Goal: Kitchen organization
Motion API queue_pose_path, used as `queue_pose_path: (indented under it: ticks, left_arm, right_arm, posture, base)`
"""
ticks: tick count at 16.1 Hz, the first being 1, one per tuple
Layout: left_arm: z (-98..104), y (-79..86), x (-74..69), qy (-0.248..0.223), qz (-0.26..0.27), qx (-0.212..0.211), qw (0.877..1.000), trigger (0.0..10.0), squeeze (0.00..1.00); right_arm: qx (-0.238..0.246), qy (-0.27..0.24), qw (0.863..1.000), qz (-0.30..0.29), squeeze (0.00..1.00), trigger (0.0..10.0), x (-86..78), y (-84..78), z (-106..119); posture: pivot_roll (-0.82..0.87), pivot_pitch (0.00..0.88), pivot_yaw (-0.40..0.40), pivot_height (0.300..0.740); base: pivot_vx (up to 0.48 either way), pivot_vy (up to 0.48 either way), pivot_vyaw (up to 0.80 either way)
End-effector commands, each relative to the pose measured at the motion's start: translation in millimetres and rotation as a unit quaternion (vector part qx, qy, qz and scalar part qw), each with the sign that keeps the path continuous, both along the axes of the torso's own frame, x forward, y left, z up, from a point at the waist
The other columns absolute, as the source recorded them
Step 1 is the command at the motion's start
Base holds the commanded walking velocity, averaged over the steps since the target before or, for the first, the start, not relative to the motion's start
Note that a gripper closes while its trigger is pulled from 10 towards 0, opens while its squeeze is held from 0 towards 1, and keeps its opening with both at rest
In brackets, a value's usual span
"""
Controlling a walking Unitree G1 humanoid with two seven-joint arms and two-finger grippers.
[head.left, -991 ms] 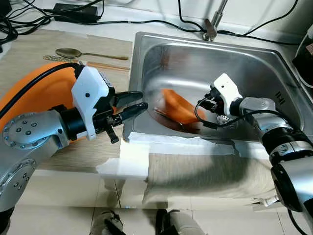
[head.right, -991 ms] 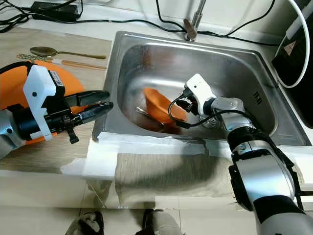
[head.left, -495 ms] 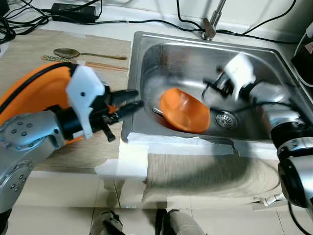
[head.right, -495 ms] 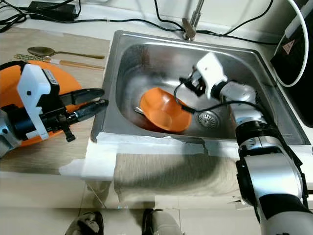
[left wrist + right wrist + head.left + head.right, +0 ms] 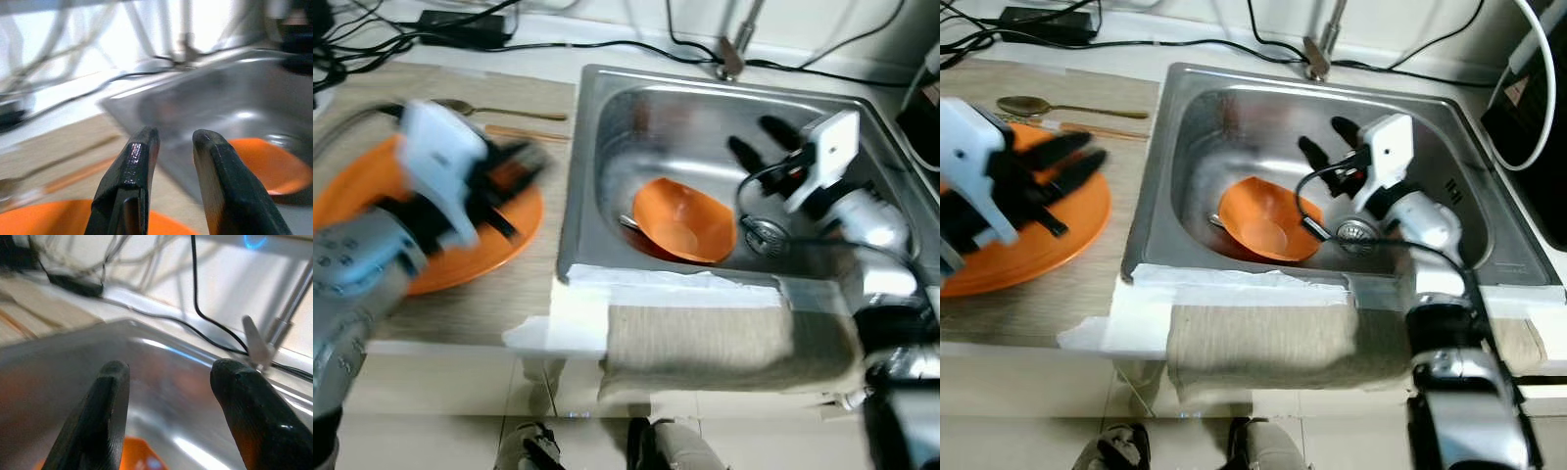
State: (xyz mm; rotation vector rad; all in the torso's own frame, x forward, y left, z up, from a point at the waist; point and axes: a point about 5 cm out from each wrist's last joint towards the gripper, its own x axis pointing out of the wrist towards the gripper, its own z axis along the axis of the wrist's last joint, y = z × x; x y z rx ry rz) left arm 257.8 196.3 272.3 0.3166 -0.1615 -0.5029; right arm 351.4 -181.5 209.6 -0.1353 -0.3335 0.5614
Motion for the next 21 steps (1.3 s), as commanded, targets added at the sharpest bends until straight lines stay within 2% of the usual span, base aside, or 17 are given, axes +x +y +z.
queue_pose_path:
  ticks: [1,3,4,5,7,8,10,12,13,15,18,19,20,21]
  left_arm:
    - [5,1.6,-3.1,-0.015,-0.001,0.003,1.000,10.0,0.00]
    - [4,12.0,-11.5,0.000,-0.008,0.003,1.000,10.0,0.00]
    - [5,15.1,-14.7,0.004,-0.012,0.011,1.000,10.0,0.00]
    - [7,19.8,-21.7,0.009,-0.020,0.027,0.999,10.0,0.00]
    - [8,23.1,-29.9,0.028,-0.037,0.031,0.998,10.0,0.00]
    - [7,24.7,-36.3,0.047,-0.054,0.032,0.997,10.0,1.00]
    - [5,32.3,-42.0,0.066,-0.044,0.037,0.996,10.0,1.00]
    - [10,50.8,-42.5,0.046,-0.011,0.006,0.999,10.0,1.00]
    - [8,63.5,-42.9,0.051,0.014,0.013,0.998,10.0,1.00]
    - [2,75.5,-45.7,0.069,0.039,0.023,0.997,10.0,1.00]
    - [-1,76.0,-40.5,0.071,0.064,0.028,0.995,10.0,1.00]
    - [1,75.5,-35.7,0.069,0.072,0.012,0.995,10.0,1.00]
    - [2,78.0,-35.7,0.070,0.076,0.014,0.995,10.0,1.00]
    - [7,95.3,-38.5,0.069,0.107,0.019,0.992,10.0,1.00]
  right_arm:
    - [0.023,-0.021,0.999,-0.006,0.00,10.0,-6.9,-4.3,18]
    - [0.033,-0.021,0.999,0.018,0.00,10.0,-23.4,1.2,25]
    - [0.039,-0.016,0.998,0.037,0.39,10.0,-29.5,3.9,27]
    - [0.050,-0.005,0.996,0.080,1.00,10.0,-41.7,11.5,28]
    - [0.033,0.012,0.990,0.134,1.00,10.0,-61.8,25.0,26]
    - [0.030,0.028,0.985,0.167,1.00,10.0,-73.6,31.5,22]
    - [0.026,0.045,0.982,0.184,1.00,10.0,-81.4,34.6,21]
    - [0.027,0.060,0.979,0.193,1.00,10.0,-84.5,36.5,19]
    - [0.026,0.068,0.979,0.192,1.00,10.0,-83.8,37.8,16]
    - [0.030,0.079,0.978,0.192,1.00,10.0,-84.6,40.2,14]
    - [0.036,0.089,0.977,0.192,1.00,10.0,-85.7,42.6,12]
    - [0.040,0.093,0.976,0.192,1.00,10.0,-86.3,43.3,12]
    - [0.041,0.095,0.976,0.191,1.00,10.0,-86.7,43.5,11]
    - [0.039,0.098,0.976,0.190,1.00,10.0,-87.3,43.1,10]
  posture:
    - [-0.09,0.177,-0.095,0.740]
    - [-0.09,0.185,-0.097,0.740]
    - [-0.09,0.187,-0.101,0.740]
    - [-0.09,0.190,-0.104,0.740]
    - [-0.08,0.195,-0.112,0.740]
    - [-0.08,0.201,-0.115,0.740]
    - [-0.08,0.207,-0.117,0.740]
    - [-0.08,0.211,-0.121,0.740]
    - [-0.07,0.214,-0.121,0.740]
    - [-0.07,0.219,-0.122,0.740]
    - [-0.07,0.224,-0.122,0.740]
    - [-0.08,0.223,-0.117,0.740]
    - [-0.08,0.222,-0.115,0.740]
    - [-0.08,0.224,-0.115,0.740]
  base:
    - [0.000,0.000,0.00]
    - [0.000,0.000,0.00]
    - [0.000,0.000,0.00]
    - [0.000,0.000,0.00]
    - [0.000,0.000,0.00]
    - [0.000,0.000,0.00]
    - [0.000,0.000,0.00]
    - [0.000,0.000,0.00]
    - [0.000,0.000,0.00]
    - [0.000,0.000,0.00]
    - [0.000,0.000,0.00]
    - [0.000,0.000,0.00]
    - [0.000,0.000,0.00]
    - [0.000,0.000,0.00]
